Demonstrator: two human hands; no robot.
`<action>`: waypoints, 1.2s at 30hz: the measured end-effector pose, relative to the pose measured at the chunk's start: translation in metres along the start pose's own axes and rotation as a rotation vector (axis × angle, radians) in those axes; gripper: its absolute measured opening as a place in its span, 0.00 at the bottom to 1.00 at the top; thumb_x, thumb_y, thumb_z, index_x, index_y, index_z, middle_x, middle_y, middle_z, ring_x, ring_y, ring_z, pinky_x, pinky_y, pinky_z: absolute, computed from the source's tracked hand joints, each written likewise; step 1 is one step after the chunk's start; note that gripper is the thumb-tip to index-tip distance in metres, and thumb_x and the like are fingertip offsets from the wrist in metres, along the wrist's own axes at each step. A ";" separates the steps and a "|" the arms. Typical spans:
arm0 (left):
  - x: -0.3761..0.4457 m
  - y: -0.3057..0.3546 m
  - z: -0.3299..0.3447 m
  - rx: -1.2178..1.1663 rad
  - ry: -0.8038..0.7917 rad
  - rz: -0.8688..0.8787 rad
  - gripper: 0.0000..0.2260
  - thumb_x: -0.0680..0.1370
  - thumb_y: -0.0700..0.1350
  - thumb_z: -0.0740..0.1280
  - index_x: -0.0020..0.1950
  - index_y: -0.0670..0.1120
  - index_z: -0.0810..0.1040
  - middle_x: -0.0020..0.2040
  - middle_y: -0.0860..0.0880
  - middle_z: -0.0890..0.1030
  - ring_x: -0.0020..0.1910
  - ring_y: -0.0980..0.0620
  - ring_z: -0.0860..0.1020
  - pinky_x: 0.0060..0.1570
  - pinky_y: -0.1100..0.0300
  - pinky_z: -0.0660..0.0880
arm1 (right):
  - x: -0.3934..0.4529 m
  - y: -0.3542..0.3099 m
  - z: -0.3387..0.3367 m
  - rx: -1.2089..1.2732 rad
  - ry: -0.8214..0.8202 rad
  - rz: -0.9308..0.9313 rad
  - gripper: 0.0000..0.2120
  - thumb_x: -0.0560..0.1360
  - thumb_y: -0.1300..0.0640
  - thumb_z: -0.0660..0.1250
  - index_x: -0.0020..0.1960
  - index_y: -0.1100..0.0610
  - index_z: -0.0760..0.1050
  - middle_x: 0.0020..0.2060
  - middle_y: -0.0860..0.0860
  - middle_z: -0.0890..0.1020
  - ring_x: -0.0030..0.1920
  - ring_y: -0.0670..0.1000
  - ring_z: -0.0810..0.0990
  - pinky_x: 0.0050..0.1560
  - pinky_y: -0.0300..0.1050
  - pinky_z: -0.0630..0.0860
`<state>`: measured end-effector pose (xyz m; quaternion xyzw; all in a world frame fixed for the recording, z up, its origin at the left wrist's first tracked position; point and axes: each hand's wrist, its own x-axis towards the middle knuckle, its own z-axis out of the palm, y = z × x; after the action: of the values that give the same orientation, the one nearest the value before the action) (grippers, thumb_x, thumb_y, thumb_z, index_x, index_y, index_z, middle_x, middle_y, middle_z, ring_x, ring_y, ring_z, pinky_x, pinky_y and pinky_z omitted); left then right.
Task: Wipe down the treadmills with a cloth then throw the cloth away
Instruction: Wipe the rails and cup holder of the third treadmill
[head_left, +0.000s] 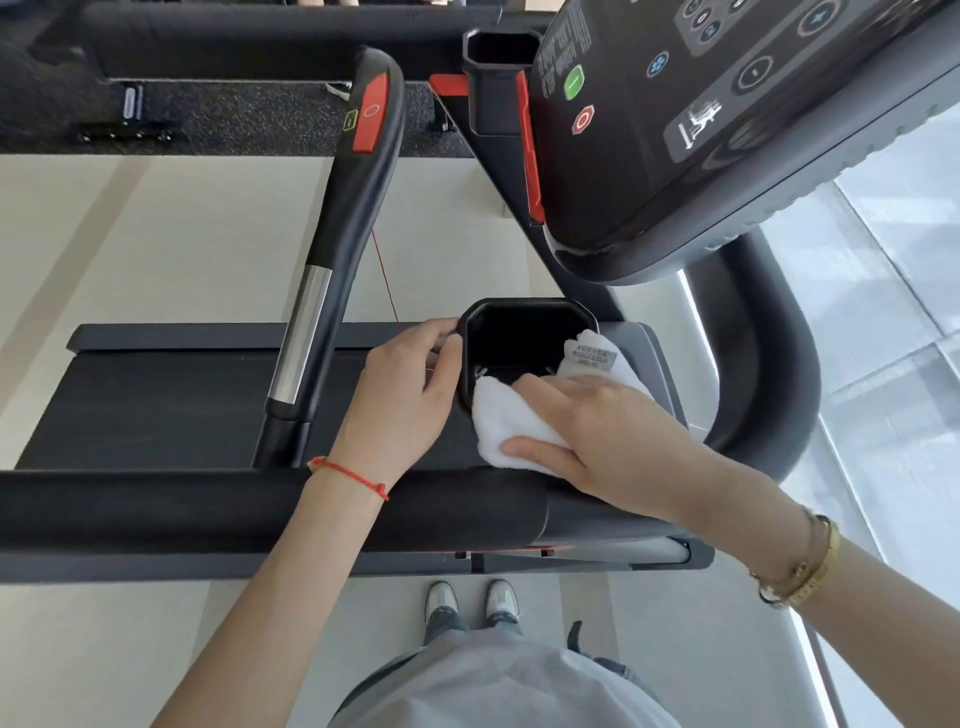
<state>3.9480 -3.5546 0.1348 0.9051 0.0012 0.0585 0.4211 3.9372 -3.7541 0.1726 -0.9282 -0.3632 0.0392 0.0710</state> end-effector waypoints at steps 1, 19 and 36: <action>0.000 0.000 0.000 0.001 -0.001 -0.001 0.14 0.82 0.48 0.58 0.63 0.51 0.79 0.48 0.56 0.82 0.45 0.68 0.77 0.44 0.79 0.68 | -0.005 0.001 -0.002 0.025 -0.002 -0.004 0.23 0.80 0.39 0.51 0.60 0.55 0.71 0.45 0.48 0.78 0.46 0.53 0.77 0.44 0.40 0.65; -0.002 0.005 0.002 0.055 0.006 0.035 0.13 0.82 0.46 0.61 0.65 0.48 0.77 0.50 0.56 0.79 0.43 0.66 0.76 0.44 0.84 0.65 | 0.015 0.015 0.011 0.418 0.278 0.616 0.24 0.81 0.49 0.59 0.66 0.68 0.60 0.61 0.60 0.70 0.51 0.50 0.69 0.42 0.32 0.58; -0.001 0.004 0.002 0.048 0.006 0.034 0.13 0.81 0.46 0.62 0.64 0.50 0.77 0.51 0.56 0.81 0.45 0.64 0.78 0.46 0.81 0.68 | 0.033 0.045 0.002 0.394 0.119 0.535 0.23 0.81 0.47 0.59 0.66 0.65 0.61 0.52 0.55 0.72 0.48 0.55 0.75 0.41 0.41 0.61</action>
<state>3.9472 -3.5586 0.1363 0.9147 -0.0114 0.0683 0.3982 3.9909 -3.7638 0.1626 -0.9598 -0.0873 0.0716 0.2571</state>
